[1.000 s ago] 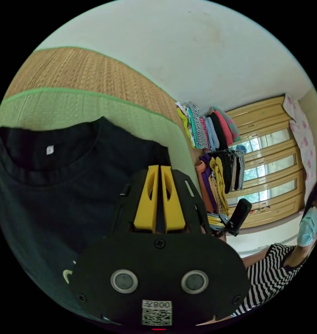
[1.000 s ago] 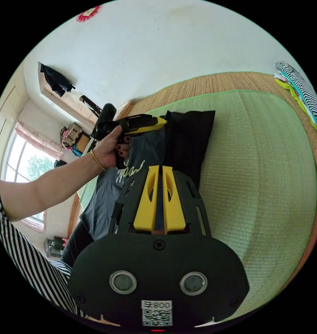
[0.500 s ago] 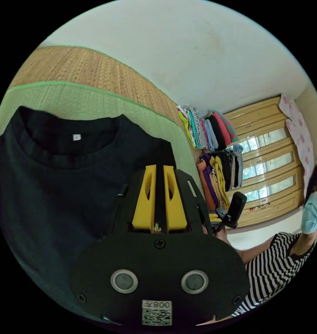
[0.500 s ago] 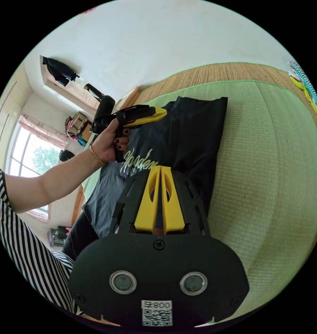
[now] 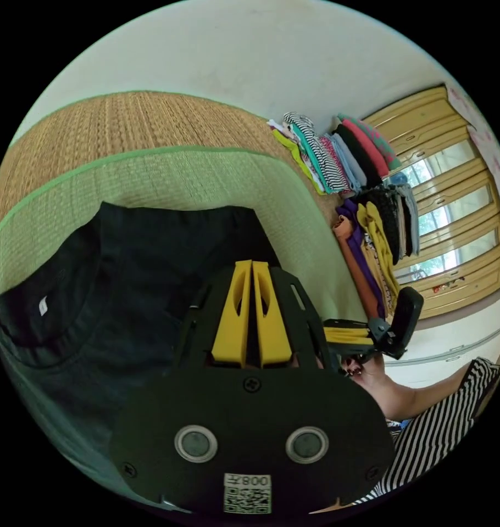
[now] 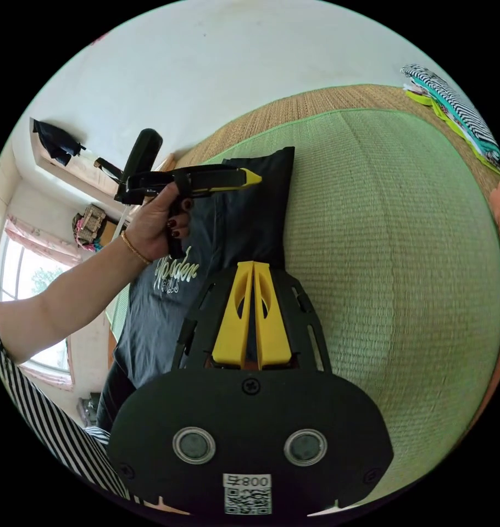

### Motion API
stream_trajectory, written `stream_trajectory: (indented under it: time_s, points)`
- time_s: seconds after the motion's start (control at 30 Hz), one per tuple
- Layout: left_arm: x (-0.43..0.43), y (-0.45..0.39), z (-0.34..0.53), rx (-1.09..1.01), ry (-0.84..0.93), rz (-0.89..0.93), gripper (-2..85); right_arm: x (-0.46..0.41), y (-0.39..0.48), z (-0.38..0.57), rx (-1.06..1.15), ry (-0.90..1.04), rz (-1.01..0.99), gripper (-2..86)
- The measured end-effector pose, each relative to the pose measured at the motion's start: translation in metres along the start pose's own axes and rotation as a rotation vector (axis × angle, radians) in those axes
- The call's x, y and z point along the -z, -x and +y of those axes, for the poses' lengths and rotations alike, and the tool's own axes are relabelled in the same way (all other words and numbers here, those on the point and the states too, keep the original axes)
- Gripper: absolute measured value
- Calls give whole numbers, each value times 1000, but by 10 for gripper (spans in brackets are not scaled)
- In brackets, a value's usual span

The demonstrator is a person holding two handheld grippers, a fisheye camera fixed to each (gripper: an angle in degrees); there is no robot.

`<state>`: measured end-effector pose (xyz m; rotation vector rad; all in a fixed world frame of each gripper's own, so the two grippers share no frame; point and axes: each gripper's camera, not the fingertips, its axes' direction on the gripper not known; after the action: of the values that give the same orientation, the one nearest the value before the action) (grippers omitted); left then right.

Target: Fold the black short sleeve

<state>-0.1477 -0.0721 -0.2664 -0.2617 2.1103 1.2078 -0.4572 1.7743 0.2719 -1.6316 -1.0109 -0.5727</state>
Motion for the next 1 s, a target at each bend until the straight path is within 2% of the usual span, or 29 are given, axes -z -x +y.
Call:
stream_trajectory:
  time_s: [0.1, 0.27, 0.37, 0.5, 0.63, 0.83, 1.0]
  points:
    - [-13, 10, -1, 13, 46, 8, 2, 5, 10, -7, -13, -13, 7, 0]
    - [-6, 17, 12, 1, -12, 1, 1, 13, 41, -18, 27, -35, 52, 0]
    - [-11, 25, 21, -7, 40, -45, 1, 5, 59, -29, 45, 10, 81, 0]
    - [-4, 38, 39, -5, 16, -40, 1, 15, 92, -41, 95, -16, 127, 1]
    - [-3, 54, 57, 6, 28, -31, 1, 3, 115, -54, 132, 49, 164, 1]
    - [23, 75, 117, -18, -47, -19, 2, 7, 155, -73, 175, 78, 200, 2]
    - [63, 104, 207, 19, -108, -47, 7, 10, 180, -95, 176, 102, 199, 1]
